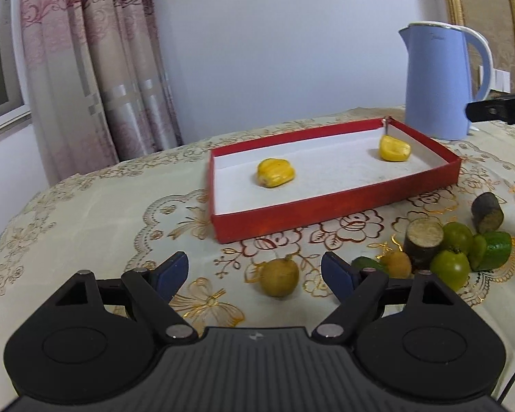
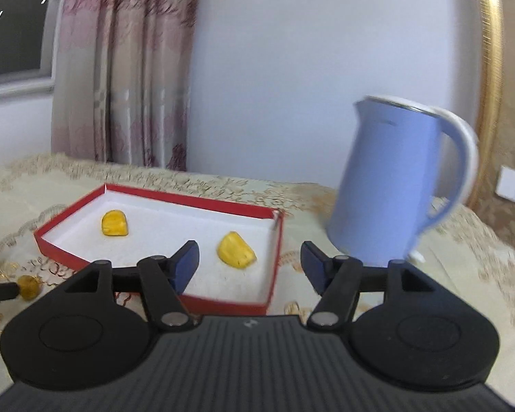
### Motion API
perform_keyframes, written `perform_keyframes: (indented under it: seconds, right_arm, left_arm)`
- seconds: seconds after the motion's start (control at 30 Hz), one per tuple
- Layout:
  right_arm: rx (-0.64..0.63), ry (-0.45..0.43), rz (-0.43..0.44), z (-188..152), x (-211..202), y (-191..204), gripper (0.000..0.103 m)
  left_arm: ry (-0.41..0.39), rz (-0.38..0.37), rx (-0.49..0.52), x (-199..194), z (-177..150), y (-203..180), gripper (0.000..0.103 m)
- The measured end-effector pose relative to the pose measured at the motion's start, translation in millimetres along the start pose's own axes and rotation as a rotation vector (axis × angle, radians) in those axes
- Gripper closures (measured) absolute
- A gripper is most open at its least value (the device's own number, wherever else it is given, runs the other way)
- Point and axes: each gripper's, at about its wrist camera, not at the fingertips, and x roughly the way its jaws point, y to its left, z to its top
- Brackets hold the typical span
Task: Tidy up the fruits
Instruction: 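Grasp the brown round fruit with the left tool while the right tool reaches the eggplant slice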
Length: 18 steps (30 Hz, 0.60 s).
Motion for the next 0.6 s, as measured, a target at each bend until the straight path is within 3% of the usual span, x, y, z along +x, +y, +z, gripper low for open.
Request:
perform_keyframes:
  seconds: [0.37, 0.53, 0.6]
  right_arm:
    - [0.068, 0.033, 0.095, -25, 9, -15, 0.039]
    - [0.053, 0.046, 0.084, -28, 8, -17, 0.039]
    - [0.045, 0.044, 0.082, -28, 7, -16, 0.039]
  left_arm:
    - [0.039, 0.016, 0.016, 22, 3, -5, 0.018]
    - [0.088, -0.024, -0.016, 31, -1, -3, 0.045]
    - [0.102, -0.038, -0.018, 34, -3, -3, 0.050]
